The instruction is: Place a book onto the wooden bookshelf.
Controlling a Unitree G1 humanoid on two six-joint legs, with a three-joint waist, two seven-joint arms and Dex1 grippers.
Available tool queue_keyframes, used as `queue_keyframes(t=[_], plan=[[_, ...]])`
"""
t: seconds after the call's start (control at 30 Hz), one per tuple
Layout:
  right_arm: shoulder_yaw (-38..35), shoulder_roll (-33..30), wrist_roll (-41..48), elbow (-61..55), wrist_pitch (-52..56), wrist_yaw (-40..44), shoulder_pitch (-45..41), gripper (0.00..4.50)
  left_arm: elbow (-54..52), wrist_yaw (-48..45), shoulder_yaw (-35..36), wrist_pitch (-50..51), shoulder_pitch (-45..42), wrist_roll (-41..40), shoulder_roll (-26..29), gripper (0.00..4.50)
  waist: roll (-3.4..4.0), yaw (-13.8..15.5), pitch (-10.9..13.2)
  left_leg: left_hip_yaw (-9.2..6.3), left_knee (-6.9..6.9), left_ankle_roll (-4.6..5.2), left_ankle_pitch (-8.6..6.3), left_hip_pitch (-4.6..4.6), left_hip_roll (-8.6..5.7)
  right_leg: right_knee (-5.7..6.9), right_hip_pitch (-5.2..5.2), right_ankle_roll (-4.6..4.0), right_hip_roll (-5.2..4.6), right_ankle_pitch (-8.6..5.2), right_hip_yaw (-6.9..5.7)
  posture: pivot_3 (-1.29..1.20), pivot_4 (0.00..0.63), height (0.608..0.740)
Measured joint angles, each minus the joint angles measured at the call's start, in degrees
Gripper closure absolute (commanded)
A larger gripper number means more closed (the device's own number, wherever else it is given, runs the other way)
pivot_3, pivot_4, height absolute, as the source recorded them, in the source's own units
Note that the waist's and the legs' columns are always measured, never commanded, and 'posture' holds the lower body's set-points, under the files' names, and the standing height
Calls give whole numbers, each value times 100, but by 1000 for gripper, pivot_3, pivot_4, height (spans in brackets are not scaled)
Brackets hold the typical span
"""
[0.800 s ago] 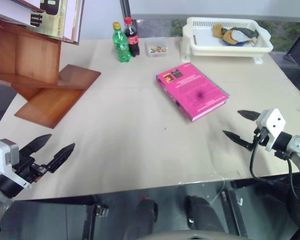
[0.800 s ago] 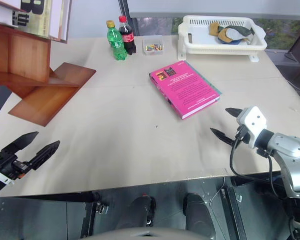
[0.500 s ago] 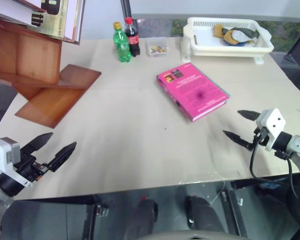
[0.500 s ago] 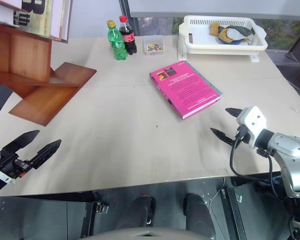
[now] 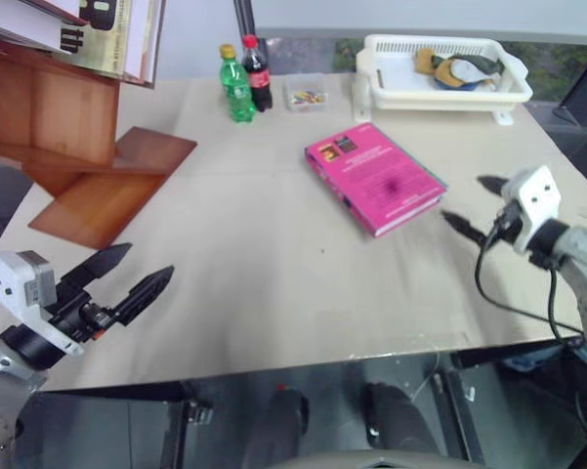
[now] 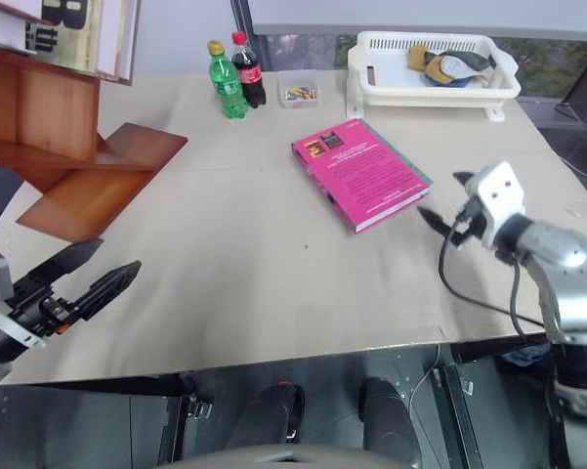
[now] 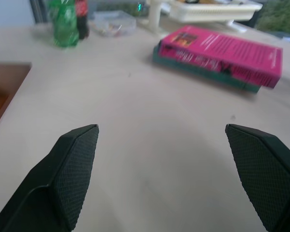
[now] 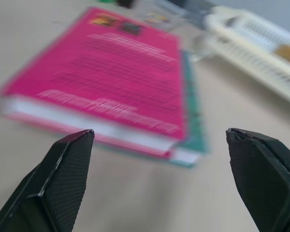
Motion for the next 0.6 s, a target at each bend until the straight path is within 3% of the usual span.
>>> queue_keyframes(t=[0.1, 0.2, 0.23, 0.27, 0.43, 0.6], plan=[[462, 365, -575, 1528, 90, -408, -1332, 15, -453, 467, -504, 332, -429, -248, -17, 0, -1, -18, 0, -2, -2, -3, 2, -2, -7, 0, -5, -2, 7, 11, 0, 0, 150, 740], [759, 664, -1079, 3406, -371, -706, -2480, 1314, -630, 831, -843, 602, -780, -429, -20, 0, -1, -21, 0, -4, -10, -7, 4, -13, -10, -1, -20, 9, 7, 18, -2, 0, 150, 740], [823, 702, -1181, 3777, -527, -741, -2662, 1965, -642, 899, -877, 633, -826, -442, -30, 0, -1, -13, 0, -6, -12, -25, 13, -21, -11, -2, -27, 9, 6, 18, -3, 0, 150, 740], [858, 740, -1260, 4061, -633, -773, -2788, 2219, -644, 951, -916, 662, -869, -451, -44, 0, -1, -9, 0, -5, -14, -27, 14, -24, -14, -3, -30, 9, 4, 18, -2, 0, 150, 740], [1149, 967, -1789, 6364, -1428, -837, -3763, 4441, -737, 1356, -1196, 967, -994, -923, -160, 0, -1, -40, 0, 4, -28, -27, 14, -64, -21, -15, -72, 9, -15, 18, 10, 0, 150, 740], [1169, 1118, -1937, 7140, -1784, -716, -4154, 4441, -857, 1795, -1474, 1311, -1236, -1483, -208, 0, -1, -115, -1, 2, -19, -28, 14, -92, -21, -4, -101, 11, -14, 19, 8, 0, 150, 740]])
